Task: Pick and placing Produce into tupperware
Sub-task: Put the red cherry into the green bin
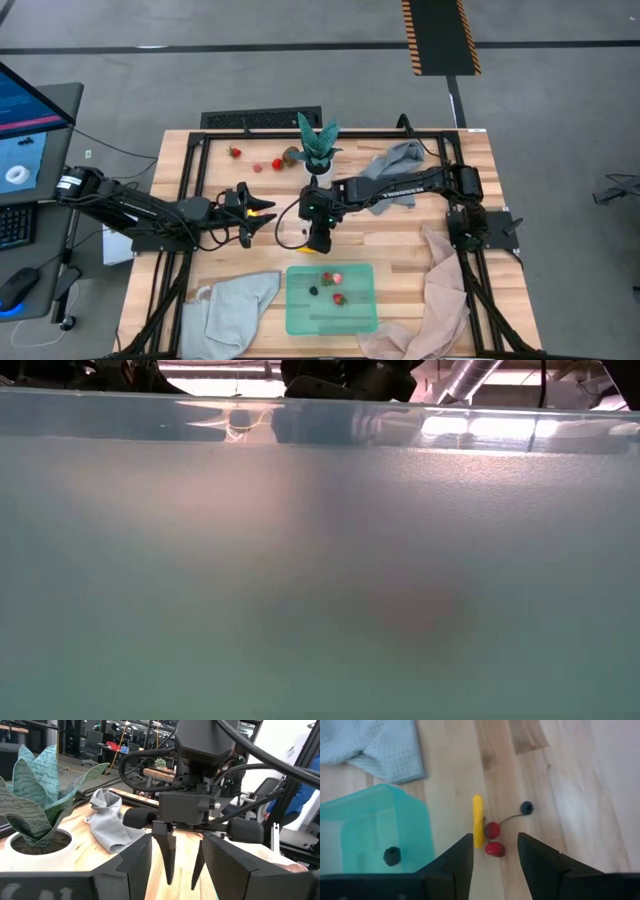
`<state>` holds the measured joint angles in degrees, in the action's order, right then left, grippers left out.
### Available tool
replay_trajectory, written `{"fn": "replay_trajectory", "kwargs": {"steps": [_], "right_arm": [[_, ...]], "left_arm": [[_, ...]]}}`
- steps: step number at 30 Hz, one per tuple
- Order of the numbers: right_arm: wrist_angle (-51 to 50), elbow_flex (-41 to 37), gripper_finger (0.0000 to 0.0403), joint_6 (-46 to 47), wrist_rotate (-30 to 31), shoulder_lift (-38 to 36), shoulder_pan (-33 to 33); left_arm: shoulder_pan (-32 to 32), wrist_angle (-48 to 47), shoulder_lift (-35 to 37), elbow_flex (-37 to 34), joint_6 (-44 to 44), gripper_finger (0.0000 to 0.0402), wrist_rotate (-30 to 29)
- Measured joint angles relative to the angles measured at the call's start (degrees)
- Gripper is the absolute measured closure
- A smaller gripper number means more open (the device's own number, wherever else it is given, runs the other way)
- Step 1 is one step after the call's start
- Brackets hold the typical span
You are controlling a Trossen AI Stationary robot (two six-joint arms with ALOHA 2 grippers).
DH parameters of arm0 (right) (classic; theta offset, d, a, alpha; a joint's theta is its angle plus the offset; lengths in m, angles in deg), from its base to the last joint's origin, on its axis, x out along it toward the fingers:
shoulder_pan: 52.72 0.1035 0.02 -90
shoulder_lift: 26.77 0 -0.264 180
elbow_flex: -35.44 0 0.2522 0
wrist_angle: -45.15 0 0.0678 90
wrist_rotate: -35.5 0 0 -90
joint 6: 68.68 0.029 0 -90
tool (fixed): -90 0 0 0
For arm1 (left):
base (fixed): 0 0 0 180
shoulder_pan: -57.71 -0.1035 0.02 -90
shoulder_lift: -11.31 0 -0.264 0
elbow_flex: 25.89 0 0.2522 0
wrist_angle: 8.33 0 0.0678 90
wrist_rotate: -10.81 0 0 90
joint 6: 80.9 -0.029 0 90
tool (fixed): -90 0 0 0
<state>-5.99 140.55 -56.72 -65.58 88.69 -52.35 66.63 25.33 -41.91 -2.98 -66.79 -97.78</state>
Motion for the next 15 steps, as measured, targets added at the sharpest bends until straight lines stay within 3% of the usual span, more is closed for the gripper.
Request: {"fn": "replay_trajectory", "kwargs": {"steps": [15], "right_arm": [[-0.2, 0.0, 0.0228, 0.1, 1.1, 0.0, 0.0]], "left_arm": [[0.0, 0.0, 0.0, 0.0, 0.3, 0.0234, 0.0]]}}
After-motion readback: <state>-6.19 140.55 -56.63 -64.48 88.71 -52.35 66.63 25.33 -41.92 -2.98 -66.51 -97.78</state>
